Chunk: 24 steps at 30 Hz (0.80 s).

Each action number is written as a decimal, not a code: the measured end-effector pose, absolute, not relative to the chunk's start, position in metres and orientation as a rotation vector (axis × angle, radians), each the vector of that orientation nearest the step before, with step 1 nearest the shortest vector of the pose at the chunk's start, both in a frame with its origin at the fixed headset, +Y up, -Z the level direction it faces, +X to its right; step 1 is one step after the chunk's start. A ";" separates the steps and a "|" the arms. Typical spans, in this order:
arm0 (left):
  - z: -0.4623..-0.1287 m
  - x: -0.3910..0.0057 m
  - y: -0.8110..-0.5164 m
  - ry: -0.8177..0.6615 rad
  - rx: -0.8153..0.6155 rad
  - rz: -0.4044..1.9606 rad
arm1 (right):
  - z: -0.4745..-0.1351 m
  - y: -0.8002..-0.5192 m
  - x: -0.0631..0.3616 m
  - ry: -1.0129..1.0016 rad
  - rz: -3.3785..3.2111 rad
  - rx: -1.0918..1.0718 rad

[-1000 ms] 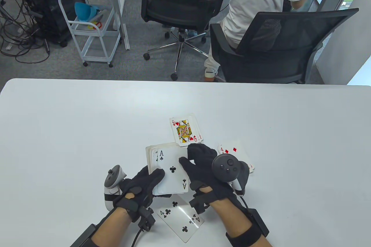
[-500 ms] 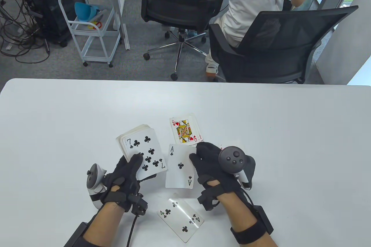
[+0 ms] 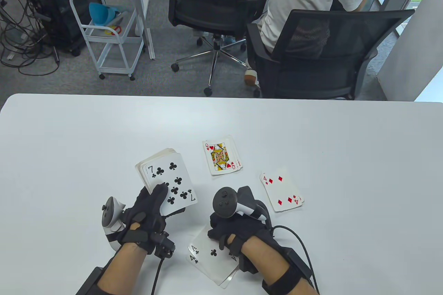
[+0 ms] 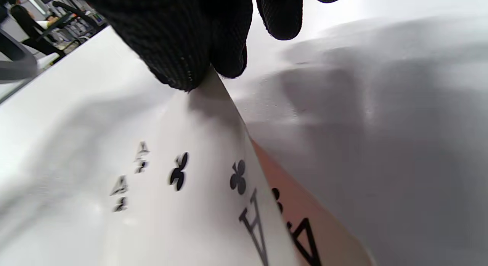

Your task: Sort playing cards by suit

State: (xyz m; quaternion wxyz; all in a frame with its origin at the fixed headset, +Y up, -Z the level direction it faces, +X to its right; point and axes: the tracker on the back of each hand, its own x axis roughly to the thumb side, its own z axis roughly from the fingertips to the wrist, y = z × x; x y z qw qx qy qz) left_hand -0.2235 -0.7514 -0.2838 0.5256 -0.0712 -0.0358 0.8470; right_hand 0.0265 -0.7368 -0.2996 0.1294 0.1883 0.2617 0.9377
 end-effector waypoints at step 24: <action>-0.279 -0.184 -0.772 -0.162 -0.510 1.850 | -0.305 -0.701 0.071 -0.045 2.205 0.393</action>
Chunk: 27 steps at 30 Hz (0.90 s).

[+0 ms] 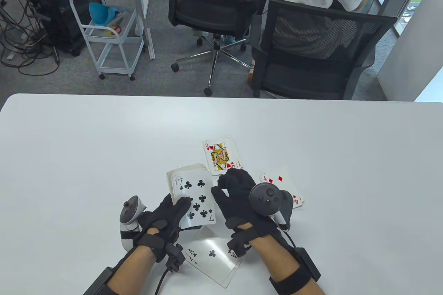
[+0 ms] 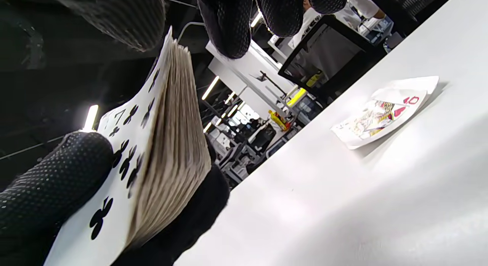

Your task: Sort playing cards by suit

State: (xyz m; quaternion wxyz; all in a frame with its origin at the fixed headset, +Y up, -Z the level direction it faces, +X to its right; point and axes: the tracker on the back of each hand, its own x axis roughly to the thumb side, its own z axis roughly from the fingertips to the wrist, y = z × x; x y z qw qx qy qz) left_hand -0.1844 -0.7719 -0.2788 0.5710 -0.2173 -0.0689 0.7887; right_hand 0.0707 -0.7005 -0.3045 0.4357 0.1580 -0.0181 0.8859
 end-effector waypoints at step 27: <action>-0.279 -0.182 -0.774 -0.177 -0.518 1.773 | -0.300 -0.699 0.070 -0.169 2.168 0.364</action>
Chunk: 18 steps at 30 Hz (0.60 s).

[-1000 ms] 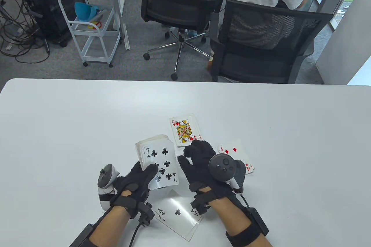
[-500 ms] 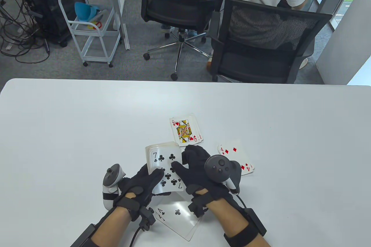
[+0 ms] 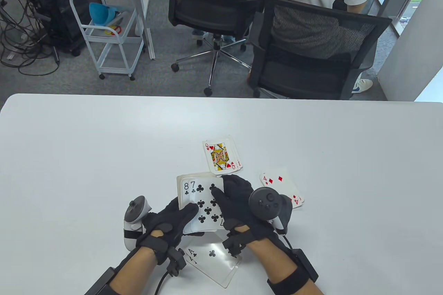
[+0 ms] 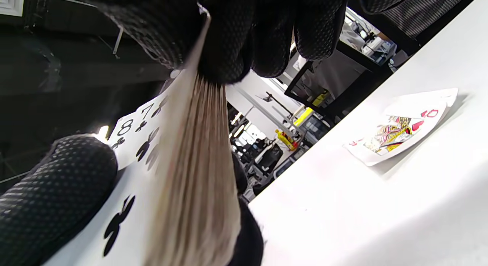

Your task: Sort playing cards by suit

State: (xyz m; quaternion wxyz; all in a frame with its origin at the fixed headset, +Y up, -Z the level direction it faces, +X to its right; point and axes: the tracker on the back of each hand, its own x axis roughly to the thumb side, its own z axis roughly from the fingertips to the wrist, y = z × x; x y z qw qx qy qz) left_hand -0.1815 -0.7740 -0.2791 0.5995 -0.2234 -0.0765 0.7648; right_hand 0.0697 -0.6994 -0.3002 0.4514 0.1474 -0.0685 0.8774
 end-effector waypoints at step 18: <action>-0.283 -0.219 -0.755 -0.058 -0.216 1.917 | -0.318 -0.718 0.086 -0.004 2.143 0.235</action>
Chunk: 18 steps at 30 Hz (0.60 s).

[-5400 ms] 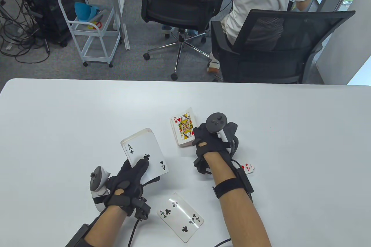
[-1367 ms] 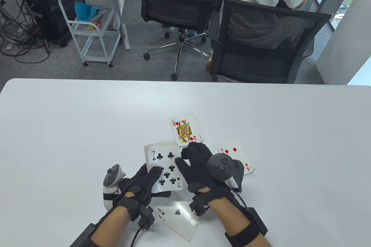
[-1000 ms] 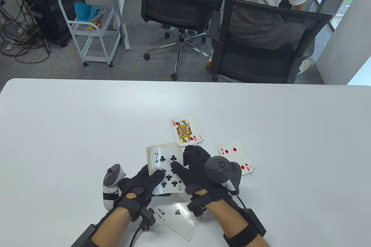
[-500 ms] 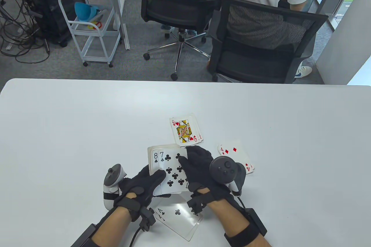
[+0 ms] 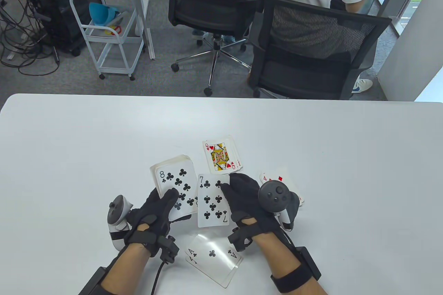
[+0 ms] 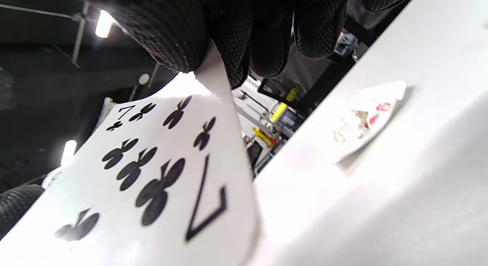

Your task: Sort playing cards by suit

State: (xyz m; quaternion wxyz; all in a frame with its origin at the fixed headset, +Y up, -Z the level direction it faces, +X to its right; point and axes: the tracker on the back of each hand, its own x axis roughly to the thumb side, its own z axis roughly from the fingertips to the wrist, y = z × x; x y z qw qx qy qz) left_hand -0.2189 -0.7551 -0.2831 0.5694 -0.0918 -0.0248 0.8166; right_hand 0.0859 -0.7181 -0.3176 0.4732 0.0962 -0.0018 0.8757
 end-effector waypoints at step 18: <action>-0.283 -0.225 -0.752 -0.056 -0.120 1.946 | -0.290 -0.745 0.007 0.662 2.822 0.654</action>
